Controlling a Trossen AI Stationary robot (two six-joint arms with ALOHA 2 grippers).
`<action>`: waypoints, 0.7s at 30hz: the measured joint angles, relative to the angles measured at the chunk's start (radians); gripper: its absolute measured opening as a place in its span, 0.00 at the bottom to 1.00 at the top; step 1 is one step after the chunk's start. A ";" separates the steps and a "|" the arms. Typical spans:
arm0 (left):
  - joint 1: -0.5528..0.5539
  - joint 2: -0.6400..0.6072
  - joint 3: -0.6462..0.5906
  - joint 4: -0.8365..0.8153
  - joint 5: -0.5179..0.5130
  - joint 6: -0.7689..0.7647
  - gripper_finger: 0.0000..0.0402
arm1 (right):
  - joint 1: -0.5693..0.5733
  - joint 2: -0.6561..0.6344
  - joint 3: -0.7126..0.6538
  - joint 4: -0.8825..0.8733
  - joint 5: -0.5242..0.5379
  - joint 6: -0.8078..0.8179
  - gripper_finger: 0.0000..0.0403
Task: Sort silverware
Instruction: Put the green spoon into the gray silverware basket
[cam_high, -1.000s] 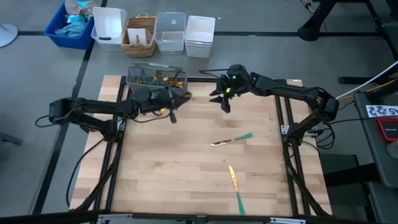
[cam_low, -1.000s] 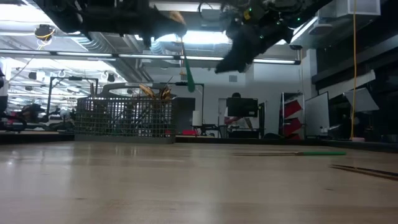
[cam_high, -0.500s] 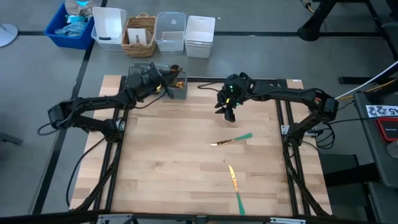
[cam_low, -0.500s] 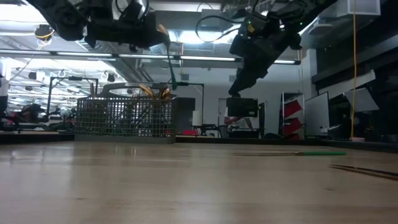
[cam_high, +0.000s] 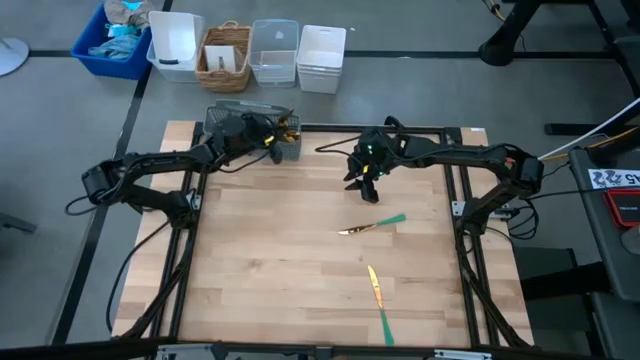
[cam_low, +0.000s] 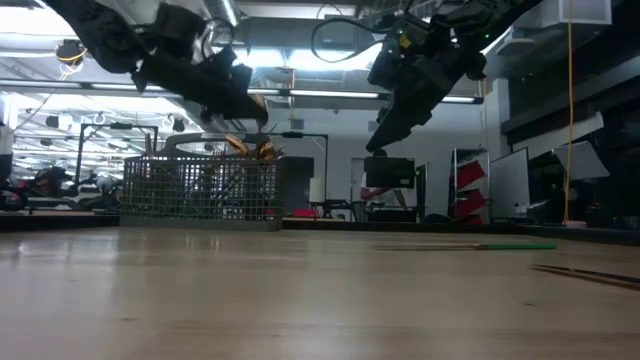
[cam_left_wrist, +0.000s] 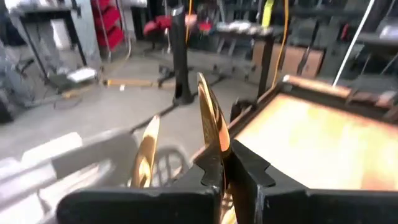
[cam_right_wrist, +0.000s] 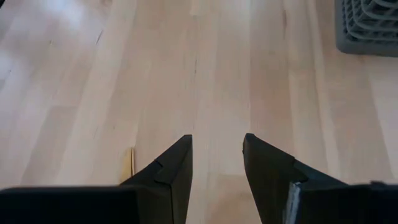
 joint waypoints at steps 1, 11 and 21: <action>0.000 0.014 0.000 -0.004 0.000 0.000 0.01 | -0.001 0.000 0.000 0.000 0.000 0.001 0.35; 0.000 0.112 0.001 0.009 -0.006 -0.007 0.06 | 0.073 0.000 0.000 -0.009 0.001 0.008 0.35; -0.001 0.100 0.000 0.038 -0.002 -0.078 0.28 | 0.159 0.000 0.000 -0.037 0.011 0.010 0.35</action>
